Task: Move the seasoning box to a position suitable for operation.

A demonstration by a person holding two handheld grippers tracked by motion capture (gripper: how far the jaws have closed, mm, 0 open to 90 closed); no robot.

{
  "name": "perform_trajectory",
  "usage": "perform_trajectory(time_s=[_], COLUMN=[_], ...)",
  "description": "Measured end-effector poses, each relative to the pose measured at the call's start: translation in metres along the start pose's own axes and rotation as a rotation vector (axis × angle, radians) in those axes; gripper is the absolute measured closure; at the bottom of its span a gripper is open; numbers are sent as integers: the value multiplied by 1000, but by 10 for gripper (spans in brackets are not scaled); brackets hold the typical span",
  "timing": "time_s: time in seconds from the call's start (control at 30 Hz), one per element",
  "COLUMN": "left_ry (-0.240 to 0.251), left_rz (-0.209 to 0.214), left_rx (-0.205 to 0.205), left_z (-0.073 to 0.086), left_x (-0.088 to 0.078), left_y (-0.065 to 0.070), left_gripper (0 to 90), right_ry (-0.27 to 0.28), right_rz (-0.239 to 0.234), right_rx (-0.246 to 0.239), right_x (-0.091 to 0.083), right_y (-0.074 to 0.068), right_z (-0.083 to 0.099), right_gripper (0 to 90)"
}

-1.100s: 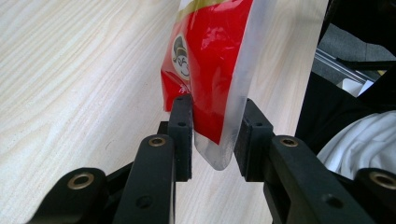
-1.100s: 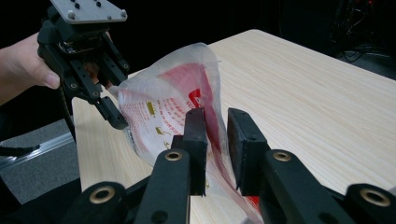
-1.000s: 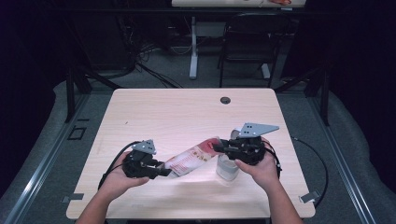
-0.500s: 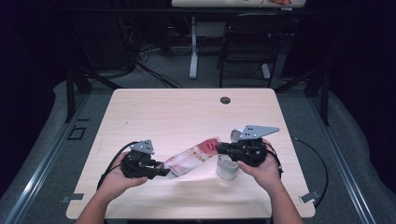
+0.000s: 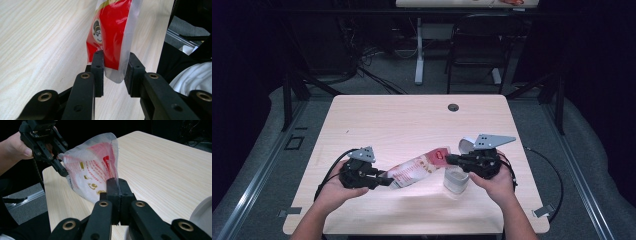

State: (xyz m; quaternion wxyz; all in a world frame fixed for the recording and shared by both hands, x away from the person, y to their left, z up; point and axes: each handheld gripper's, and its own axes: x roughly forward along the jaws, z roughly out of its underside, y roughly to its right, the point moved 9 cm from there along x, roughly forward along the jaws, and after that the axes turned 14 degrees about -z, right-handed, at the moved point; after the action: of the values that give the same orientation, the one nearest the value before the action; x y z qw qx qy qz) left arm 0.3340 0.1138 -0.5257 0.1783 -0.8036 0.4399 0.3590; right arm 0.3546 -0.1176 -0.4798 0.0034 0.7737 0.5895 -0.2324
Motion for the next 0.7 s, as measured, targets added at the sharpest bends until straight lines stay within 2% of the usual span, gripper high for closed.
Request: perform_trajectory(time_s=[0.7], left_ry=[29], left_rz=[-28], left_rx=[12], left_z=[-14], left_x=[-18], left_y=[-3], left_gripper=[733], right_ry=[1], right_rz=[5], right_rx=[12], right_x=[-3], right_y=[-1], right_z=[4], right_gripper=[900])
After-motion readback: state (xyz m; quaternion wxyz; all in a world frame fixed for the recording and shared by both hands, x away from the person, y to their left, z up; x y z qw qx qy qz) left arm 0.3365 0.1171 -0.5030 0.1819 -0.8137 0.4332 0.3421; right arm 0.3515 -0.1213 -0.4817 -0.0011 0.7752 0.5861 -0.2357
